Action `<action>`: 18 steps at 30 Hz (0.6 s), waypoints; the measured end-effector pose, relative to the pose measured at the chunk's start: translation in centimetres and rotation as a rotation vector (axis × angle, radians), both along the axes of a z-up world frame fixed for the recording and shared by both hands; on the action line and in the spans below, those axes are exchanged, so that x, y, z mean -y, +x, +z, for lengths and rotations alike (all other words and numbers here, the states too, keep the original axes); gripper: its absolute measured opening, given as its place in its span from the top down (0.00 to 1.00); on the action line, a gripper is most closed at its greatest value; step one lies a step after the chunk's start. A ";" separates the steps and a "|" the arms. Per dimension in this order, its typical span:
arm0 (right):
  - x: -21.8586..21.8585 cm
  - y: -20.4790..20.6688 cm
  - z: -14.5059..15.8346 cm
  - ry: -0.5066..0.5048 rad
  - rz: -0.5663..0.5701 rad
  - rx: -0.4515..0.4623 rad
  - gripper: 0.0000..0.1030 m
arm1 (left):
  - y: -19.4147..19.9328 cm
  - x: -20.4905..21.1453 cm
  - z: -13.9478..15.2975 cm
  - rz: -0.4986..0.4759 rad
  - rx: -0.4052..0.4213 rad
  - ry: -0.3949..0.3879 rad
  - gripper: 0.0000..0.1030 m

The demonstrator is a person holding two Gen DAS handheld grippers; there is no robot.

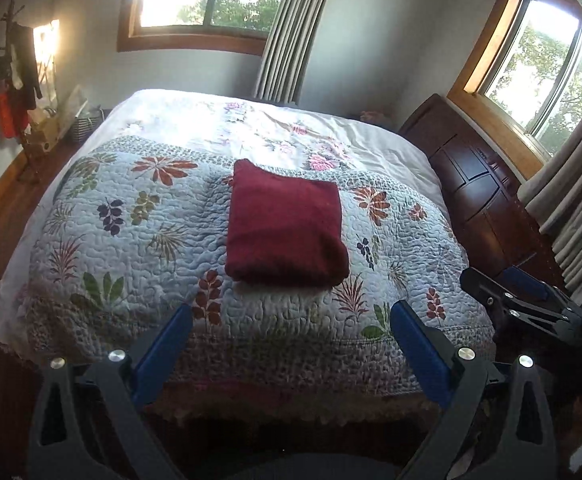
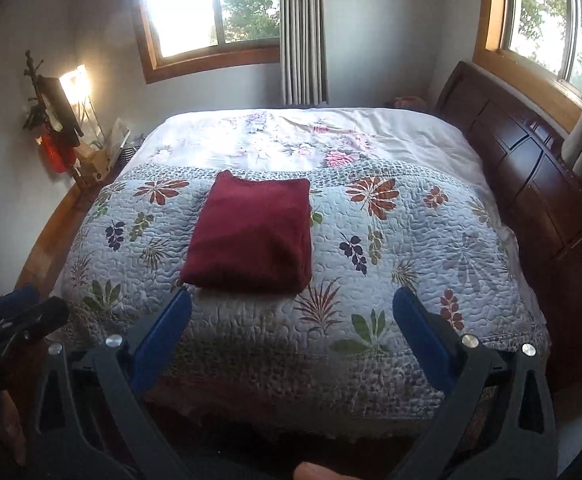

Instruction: Fold small clothes

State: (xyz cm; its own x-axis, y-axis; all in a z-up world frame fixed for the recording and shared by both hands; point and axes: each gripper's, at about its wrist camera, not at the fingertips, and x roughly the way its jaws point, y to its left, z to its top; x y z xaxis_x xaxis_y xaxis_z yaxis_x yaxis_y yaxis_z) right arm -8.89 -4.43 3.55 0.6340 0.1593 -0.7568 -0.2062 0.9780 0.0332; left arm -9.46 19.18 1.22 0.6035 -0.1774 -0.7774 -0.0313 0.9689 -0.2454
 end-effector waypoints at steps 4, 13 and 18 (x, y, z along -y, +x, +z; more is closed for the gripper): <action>0.2 -1.1 -0.2 -0.014 -0.009 -0.001 0.03 | -1.1 0.3 -0.1 -0.007 -0.006 0.007 0.04; -0.7 -1.7 -0.2 -0.021 -0.011 -0.006 0.03 | -1.8 0.3 0.2 -0.028 0.001 0.021 0.04; -1.1 -1.6 -0.3 -0.029 -0.006 -0.015 0.03 | -1.6 0.1 -0.1 -0.027 -0.009 0.025 0.04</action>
